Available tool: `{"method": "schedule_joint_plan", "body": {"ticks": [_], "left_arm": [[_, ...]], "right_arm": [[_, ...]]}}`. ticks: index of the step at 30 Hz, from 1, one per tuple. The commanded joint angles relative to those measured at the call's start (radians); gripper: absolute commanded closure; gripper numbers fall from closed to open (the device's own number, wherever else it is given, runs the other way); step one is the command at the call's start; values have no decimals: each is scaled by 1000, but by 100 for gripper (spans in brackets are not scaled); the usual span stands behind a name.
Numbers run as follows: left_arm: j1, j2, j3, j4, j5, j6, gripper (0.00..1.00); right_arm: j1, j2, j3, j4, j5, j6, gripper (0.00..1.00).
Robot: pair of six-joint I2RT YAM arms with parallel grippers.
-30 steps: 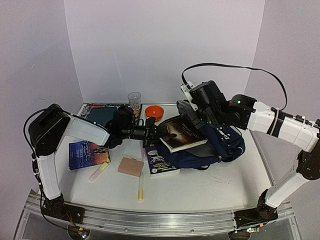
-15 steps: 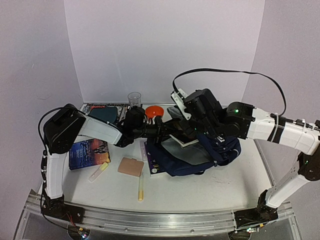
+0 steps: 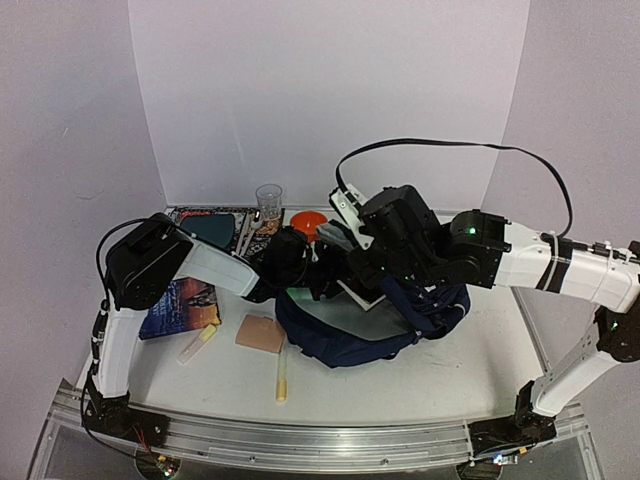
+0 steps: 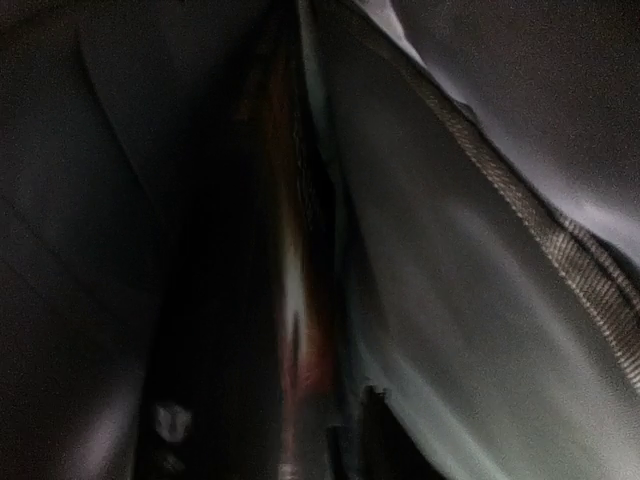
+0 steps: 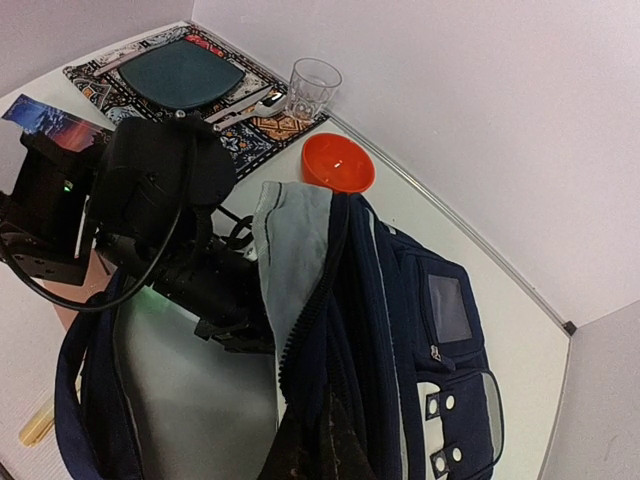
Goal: Pack the student bag
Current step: Place the book in the largest pocket of the bag.
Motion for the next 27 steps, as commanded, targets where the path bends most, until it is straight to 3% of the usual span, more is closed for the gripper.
{"method": "schedule_joint_plan", "body": {"ticks": [1, 10, 14, 27], "left_arm": [[-17, -77, 37, -108, -118, 195, 47], [-43, -226, 4, -332, -270, 412, 21], [-59, -303, 10, -468, -348, 497, 17], [-34, -637, -186, -776, -608, 590, 6]], "right_arm": [[13, -70, 18, 135, 59, 19, 100], [11, -83, -45, 132, 210, -6, 100], [-13, -90, -93, 129, 250, -12, 100], [-217, -201, -287, 108, 221, -16, 100]]}}
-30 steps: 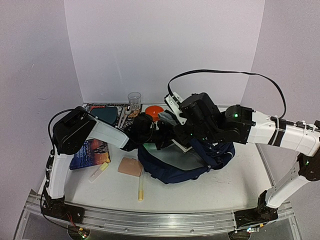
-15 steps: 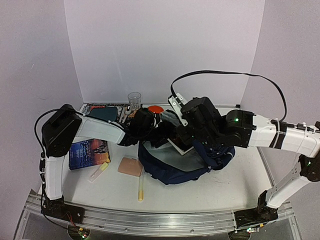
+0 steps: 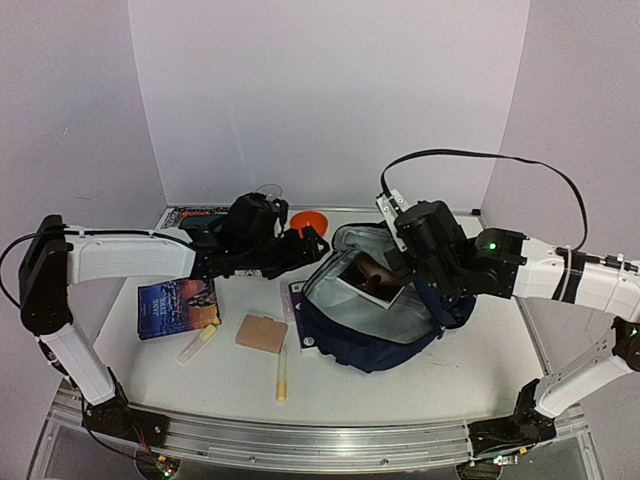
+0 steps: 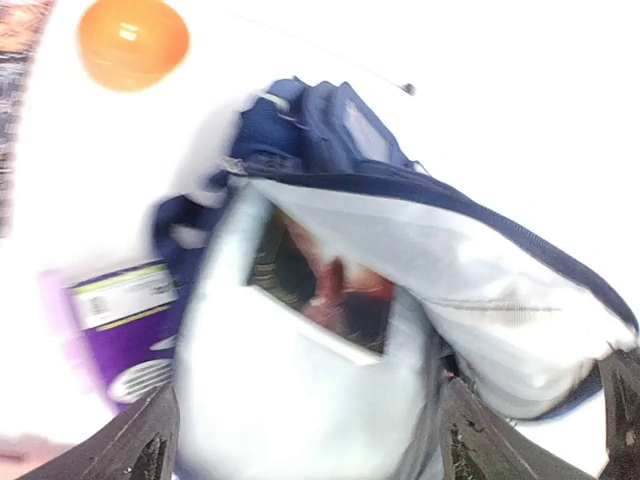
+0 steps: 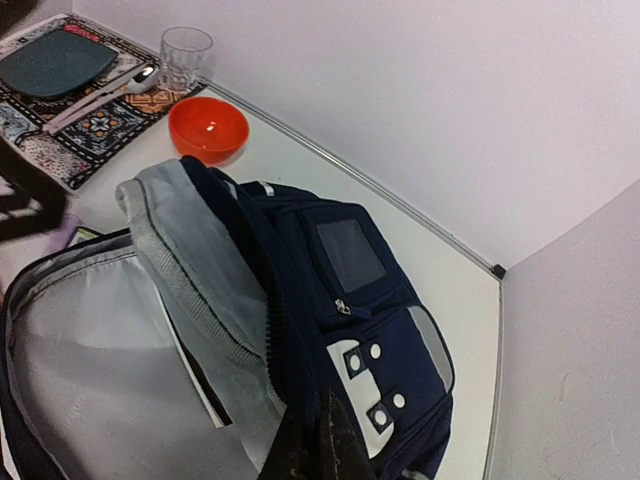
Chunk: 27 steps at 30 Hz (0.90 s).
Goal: Pack the student bag
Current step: Place the book in the largest pocket of the bag, then move the student bag to the corner of the board.
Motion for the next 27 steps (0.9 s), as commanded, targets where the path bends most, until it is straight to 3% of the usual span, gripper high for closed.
{"method": "schedule_joint_plan", "body": {"ticks": [1, 10, 16, 20, 27], "left_arm": [[36, -114, -67, -168, -127, 42, 6], [149, -172, -190, -212, 4, 18, 5], [177, -147, -192, -217, 93, 32, 5], [177, -117, -173, -219, 138, 36, 6], [177, -92, -148, -219, 214, 32, 11]], "right_arm": [[-107, -62, -47, 5, 59, -5, 100], [-194, -52, -123, -14, 15, -28, 100], [-250, 55, -95, -192, -18, 163, 92], [-256, 110, -41, -278, -113, 212, 71], [-230, 64, 94, -371, -318, 239, 37]]}}
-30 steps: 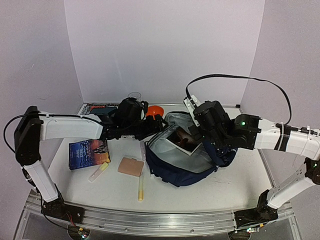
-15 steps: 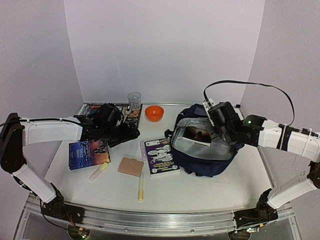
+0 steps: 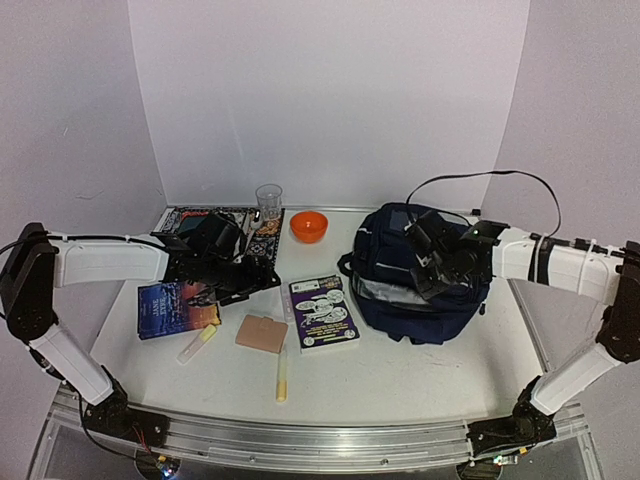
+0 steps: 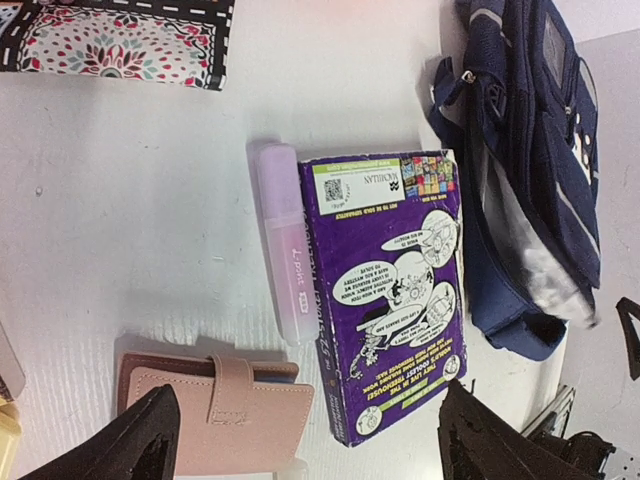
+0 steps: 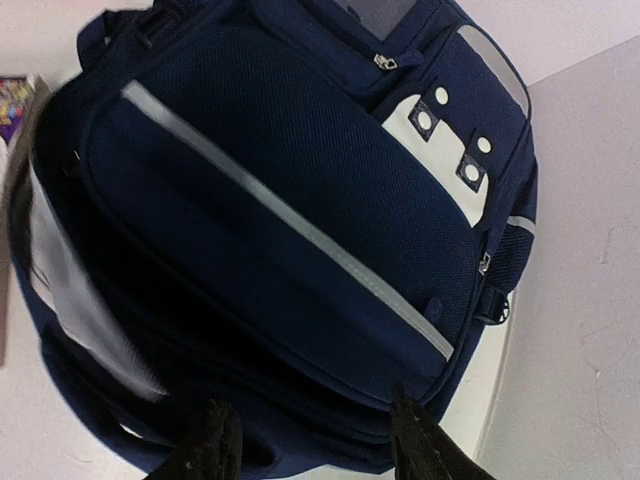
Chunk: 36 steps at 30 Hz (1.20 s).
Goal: Pack the student bag
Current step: Move the student bag to the corner of the board, then pick up the book from the center of the board.
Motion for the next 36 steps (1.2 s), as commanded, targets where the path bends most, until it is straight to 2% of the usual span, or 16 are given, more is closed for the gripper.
{"method": "schedule_joint_plan", "body": {"ticks": [1, 5, 8, 11, 19, 23, 29, 36], "left_arm": [[1, 16, 55, 5, 79, 7, 12], [1, 44, 80, 7, 126, 5, 18], [0, 67, 99, 14, 157, 3, 23], [-7, 100, 123, 25, 194, -2, 29], [-30, 205, 187, 59, 264, -10, 34], [-30, 243, 192, 67, 272, -17, 35], [-31, 302, 200, 79, 297, -20, 35], [-31, 366, 216, 118, 338, -38, 35]], "right_arm": [[27, -58, 142, -84, -158, 63, 34], [48, -31, 208, -77, -324, 133, 27], [50, 27, 221, -9, -478, 177, 25], [50, 111, 238, 47, -542, 219, 24], [49, 382, 358, 99, -611, 292, 24], [40, 473, 381, 126, -586, 332, 25], [28, 560, 373, 204, -667, 343, 27], [10, 607, 334, 231, -646, 381, 27]]}}
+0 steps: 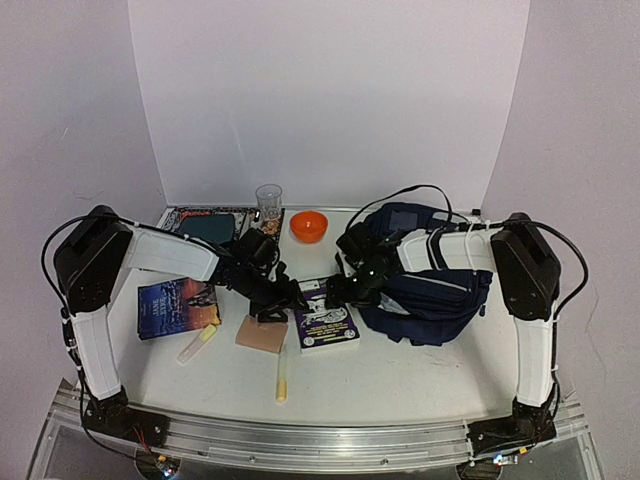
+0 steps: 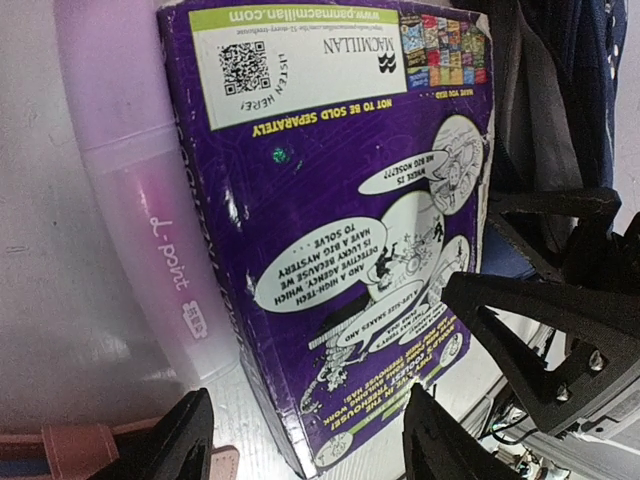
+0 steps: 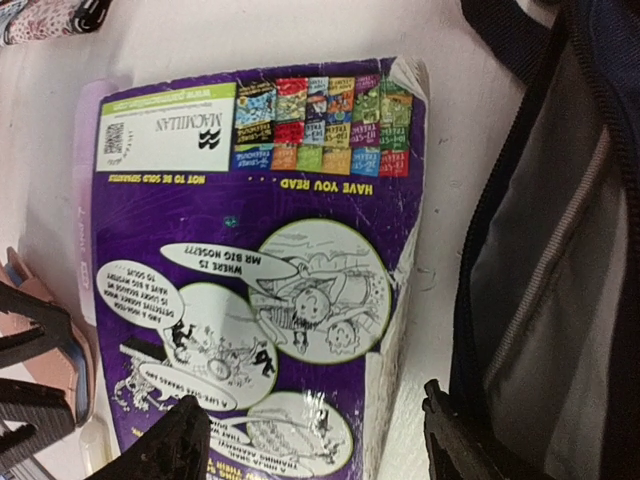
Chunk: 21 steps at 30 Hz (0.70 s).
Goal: Pack the student bag
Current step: Pick up the book from the center of the board.
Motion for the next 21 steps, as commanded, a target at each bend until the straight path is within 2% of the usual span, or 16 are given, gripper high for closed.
{"method": "schedule_joint_plan", "body": {"ticks": [1, 12, 17, 21], "left_arm": [[0, 35, 61, 61, 48, -18, 35], [-2, 94, 35, 140, 117, -64, 39], [-1, 67, -1, 186, 125, -92, 41], [0, 35, -24, 207, 121, -110, 41]], "right_arm": [[-14, 25, -15, 1, -6, 34, 27], [-16, 61, -81, 114, -210, 61, 29], [-16, 25, -140, 233, -320, 99, 43], [-16, -44, -182, 322, -391, 146, 59]]}}
